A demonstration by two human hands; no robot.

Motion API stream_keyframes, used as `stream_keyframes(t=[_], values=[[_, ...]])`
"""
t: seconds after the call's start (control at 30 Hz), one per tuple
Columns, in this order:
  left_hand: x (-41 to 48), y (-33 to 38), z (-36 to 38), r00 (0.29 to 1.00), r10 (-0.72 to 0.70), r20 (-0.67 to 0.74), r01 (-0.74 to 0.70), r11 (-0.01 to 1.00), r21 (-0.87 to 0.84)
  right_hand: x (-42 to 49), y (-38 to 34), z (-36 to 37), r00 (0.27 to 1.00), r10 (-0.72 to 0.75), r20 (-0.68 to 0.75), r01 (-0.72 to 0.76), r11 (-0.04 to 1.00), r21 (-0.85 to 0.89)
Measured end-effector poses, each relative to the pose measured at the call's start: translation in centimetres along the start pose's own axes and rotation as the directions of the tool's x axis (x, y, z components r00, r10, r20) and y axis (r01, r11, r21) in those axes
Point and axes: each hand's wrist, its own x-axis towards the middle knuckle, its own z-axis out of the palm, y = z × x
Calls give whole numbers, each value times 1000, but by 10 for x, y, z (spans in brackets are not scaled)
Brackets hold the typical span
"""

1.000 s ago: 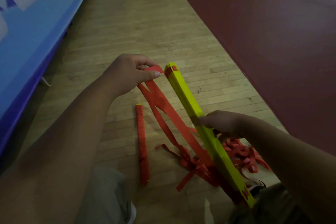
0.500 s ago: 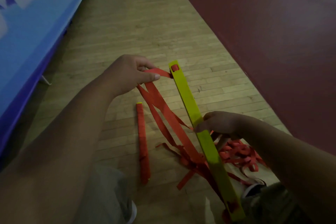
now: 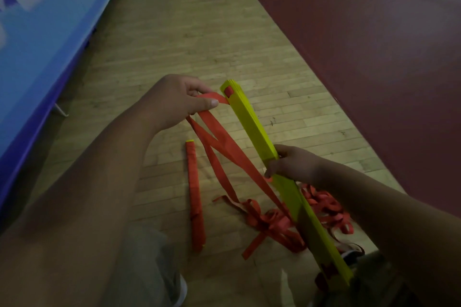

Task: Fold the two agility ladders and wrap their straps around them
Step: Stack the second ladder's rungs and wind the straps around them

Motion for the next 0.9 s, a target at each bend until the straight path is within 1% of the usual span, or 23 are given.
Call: stream_keyframes(t=[0.07,0.17,0.27,0.4,0.47,0.63,0.7,0.8,0.9], values=[[0,0,-1,1000,3,-4,-3,1000,6,-3,-1,0,1000,-16,-4,16,997,75],[-2,2,-2,1000,5,-13,-6,1000,-10,-9,-6,-2,998,-16,58,-1,964,266],[-2,-1,-4,1000,-7,-30,7,1000,-9,-10,-7,-4,995,-14,97,-20,943,332],[-3,0,-7,999,-4,-37,4,1000,-2,0,1,-6,988,42,149,-113,857,502],[-5,1,-8,999,1,-41,-1,1000,-5,0,3,-4,986,17,163,-99,856,508],[-6,0,-10,999,8,-52,-9,1000,-18,2,2,-1,982,-90,166,1,881,472],[-5,-1,-11,998,4,-68,-5,1000,-15,3,2,-3,982,-101,161,10,874,485],[-5,-3,-13,998,-1,-66,1,1000,-4,3,4,-7,982,-79,172,-27,840,542],[-5,-5,-13,997,-1,-71,1,1000,-5,1,2,-11,980,-127,153,33,863,505]])
